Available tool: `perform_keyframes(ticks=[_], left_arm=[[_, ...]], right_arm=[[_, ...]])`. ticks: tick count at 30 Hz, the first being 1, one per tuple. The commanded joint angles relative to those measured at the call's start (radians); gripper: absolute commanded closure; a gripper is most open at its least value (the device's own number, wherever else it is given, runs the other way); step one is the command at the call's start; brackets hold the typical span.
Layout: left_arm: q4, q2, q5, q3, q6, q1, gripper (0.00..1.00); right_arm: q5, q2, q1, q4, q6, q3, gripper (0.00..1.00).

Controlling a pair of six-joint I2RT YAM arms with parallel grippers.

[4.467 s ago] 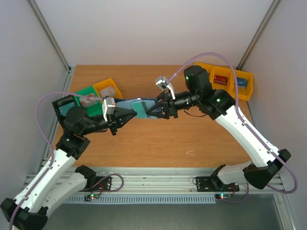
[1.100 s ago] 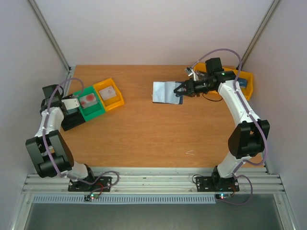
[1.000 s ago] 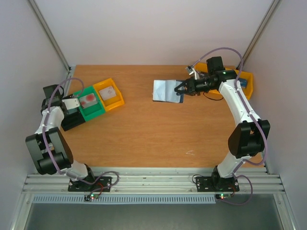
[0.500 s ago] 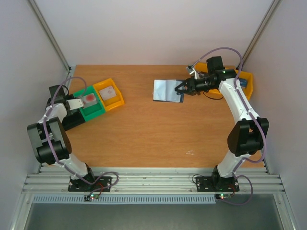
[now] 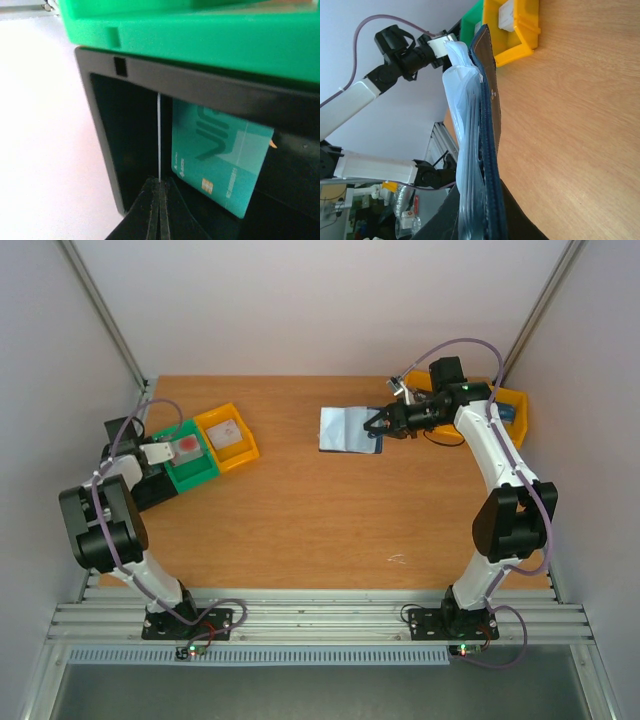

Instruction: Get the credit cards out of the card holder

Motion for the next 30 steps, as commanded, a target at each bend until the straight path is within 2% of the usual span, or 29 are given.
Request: perform_keyframes(ticks=[1, 2, 4, 6, 8, 12, 15, 17, 19, 21, 24, 25, 27, 30], left_arm=[[0.127, 0.054, -0.004, 0.0, 0.055, 0.004, 0.98], [0.118, 0.051, 0.001, 0.005, 0.051, 0.007, 0.93], [0.081, 0.02, 0.028, 0.007, 0.046, 0.015, 0.69], [0.017, -0.008, 0.061, 0.014, 0.043, 0.03, 0.52], [-0.031, -0.029, 0.092, 0.027, 0.034, 0.045, 0.43], [-0.122, -0.08, 0.17, 0.05, -0.012, 0.055, 0.33], [-0.294, -0.123, 0.295, 0.115, -0.088, 0.059, 0.24], [-0.455, -0.131, 0.403, 0.201, -0.216, 0.066, 0.23], [-0.642, -0.103, 0.482, 0.279, -0.298, 0.073, 0.33], [-0.777, -0.069, 0.476, 0.285, -0.275, 0.072, 0.44], [-0.768, -0.058, 0.406, 0.233, -0.179, 0.078, 0.68], [-0.779, -0.05, 0.411, 0.241, -0.173, 0.085, 0.73], [-0.818, -0.027, 0.434, 0.269, -0.171, 0.091, 0.78], [-0.836, 0.011, 0.441, 0.275, -0.142, 0.092, 0.79]], right_arm=[[-0.045, 0.001, -0.009, -0.012, -0.019, 0.035, 0.99], [-0.042, -0.001, -0.008, -0.016, -0.026, 0.035, 0.99], [-0.04, -0.011, -0.009, -0.018, -0.034, 0.03, 0.99], [-0.043, -0.015, -0.009, -0.016, -0.035, 0.023, 0.98], [-0.046, -0.013, -0.01, -0.014, -0.032, 0.023, 0.98], [-0.058, -0.01, -0.008, -0.012, -0.028, 0.024, 0.98], [-0.06, -0.015, -0.009, -0.012, -0.028, 0.023, 0.98], [-0.061, -0.019, -0.009, -0.012, -0.03, 0.021, 0.98], [-0.065, -0.023, -0.009, -0.013, -0.032, 0.018, 0.98], [-0.069, -0.026, -0.009, -0.011, -0.034, 0.013, 0.98], [-0.068, -0.03, -0.009, -0.01, -0.036, 0.006, 0.98], [-0.07, -0.031, -0.009, -0.008, -0.037, 0.003, 0.98], [-0.073, -0.034, -0.009, -0.004, -0.036, -0.001, 0.98], [-0.077, -0.028, -0.009, -0.004, -0.034, 0.001, 0.98]])
